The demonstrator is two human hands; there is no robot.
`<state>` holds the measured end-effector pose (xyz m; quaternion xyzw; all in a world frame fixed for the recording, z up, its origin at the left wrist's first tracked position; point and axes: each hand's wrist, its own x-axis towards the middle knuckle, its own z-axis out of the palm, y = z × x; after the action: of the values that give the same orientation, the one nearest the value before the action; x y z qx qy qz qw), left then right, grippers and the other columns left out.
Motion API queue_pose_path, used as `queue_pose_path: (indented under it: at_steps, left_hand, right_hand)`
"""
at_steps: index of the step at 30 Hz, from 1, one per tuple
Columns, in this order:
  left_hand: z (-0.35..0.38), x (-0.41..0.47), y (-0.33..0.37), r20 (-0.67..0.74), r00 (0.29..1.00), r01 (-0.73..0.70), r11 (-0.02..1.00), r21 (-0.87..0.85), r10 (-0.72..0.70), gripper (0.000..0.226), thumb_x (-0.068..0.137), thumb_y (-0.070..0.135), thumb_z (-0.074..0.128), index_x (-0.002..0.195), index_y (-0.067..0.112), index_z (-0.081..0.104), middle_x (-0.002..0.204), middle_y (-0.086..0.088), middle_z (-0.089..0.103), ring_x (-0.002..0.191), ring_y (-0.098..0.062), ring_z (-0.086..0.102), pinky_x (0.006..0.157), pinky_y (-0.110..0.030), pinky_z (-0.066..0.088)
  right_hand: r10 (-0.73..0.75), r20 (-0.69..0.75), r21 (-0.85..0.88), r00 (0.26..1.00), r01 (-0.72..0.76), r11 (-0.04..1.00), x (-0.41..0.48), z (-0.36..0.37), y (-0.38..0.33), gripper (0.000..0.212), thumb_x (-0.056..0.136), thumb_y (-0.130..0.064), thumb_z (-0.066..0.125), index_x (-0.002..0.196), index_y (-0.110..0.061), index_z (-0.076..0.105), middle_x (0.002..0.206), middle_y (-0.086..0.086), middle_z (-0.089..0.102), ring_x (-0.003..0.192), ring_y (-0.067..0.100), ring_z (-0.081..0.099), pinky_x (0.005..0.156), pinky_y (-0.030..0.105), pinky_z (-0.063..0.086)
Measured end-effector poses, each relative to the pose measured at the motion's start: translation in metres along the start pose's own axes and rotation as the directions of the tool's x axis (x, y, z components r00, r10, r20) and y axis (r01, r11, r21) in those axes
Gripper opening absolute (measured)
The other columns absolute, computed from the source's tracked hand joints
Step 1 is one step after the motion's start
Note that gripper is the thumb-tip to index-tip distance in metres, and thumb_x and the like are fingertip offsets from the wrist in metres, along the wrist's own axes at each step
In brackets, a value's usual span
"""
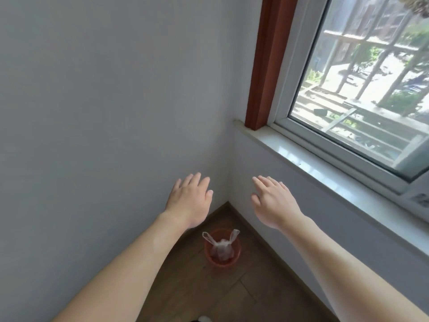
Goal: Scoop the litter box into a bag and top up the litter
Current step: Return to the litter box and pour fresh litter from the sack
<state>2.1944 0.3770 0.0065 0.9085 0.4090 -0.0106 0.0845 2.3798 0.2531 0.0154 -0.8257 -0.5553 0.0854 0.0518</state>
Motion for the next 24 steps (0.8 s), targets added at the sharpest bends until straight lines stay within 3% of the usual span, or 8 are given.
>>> queue_pose_path:
  at_steps: [8,14,18,24]
  left_hand:
    - [0.001,-0.021,0.111,0.035,0.984,-0.174,0.985,0.008,0.173,0.051,0.105,0.039,0.024,0.153,0.021,0.027,0.162,-0.003,0.023,0.15,-0.021,0.015,0.122,-0.044,0.012]
    - [0.01,-0.036,0.175,0.03,0.933,-0.359,0.933,0.008,0.358,0.051,0.105,0.038,0.026,0.153,0.021,0.028,0.161,-0.001,0.025,0.15,-0.018,0.016,0.122,-0.043,0.012]
    - [0.013,-0.05,0.209,0.018,0.862,-0.507,0.862,-0.006,0.507,0.049,0.105,0.037,0.028,0.15,0.019,0.033,0.156,0.0,0.033,0.145,-0.018,0.024,0.12,-0.041,0.015]
    - [0.03,-0.084,0.233,0.047,0.708,-0.705,0.709,-0.023,0.705,0.048,0.105,0.037,0.029,0.149,0.019,0.036,0.149,0.001,0.042,0.139,-0.017,0.033,0.114,-0.034,0.021]
  right_hand:
    - [0.182,-0.026,0.055,0.983,-0.181,0.982,-0.093,-0.015,0.093,0.05,0.103,-0.035,0.028,0.149,-0.017,0.033,0.151,-0.004,0.039,0.141,0.019,0.029,0.115,0.038,0.021]
    - [0.341,-0.053,0.077,0.939,-0.336,0.939,-0.163,-0.022,0.132,0.053,0.103,-0.035,0.029,0.152,-0.015,0.029,0.154,-0.002,0.037,0.143,0.02,0.028,0.117,0.039,0.019]
    - [0.474,-0.089,0.11,0.876,-0.464,0.879,-0.211,-0.023,0.141,0.052,0.102,-0.034,0.031,0.15,-0.014,0.033,0.151,0.0,0.04,0.141,0.02,0.032,0.116,0.039,0.023]
    - [0.706,-0.091,0.178,0.703,-0.686,0.706,-0.294,-0.013,0.114,0.044,0.102,-0.033,0.034,0.139,-0.011,0.045,0.142,0.005,0.05,0.133,0.026,0.04,0.111,0.039,0.03]
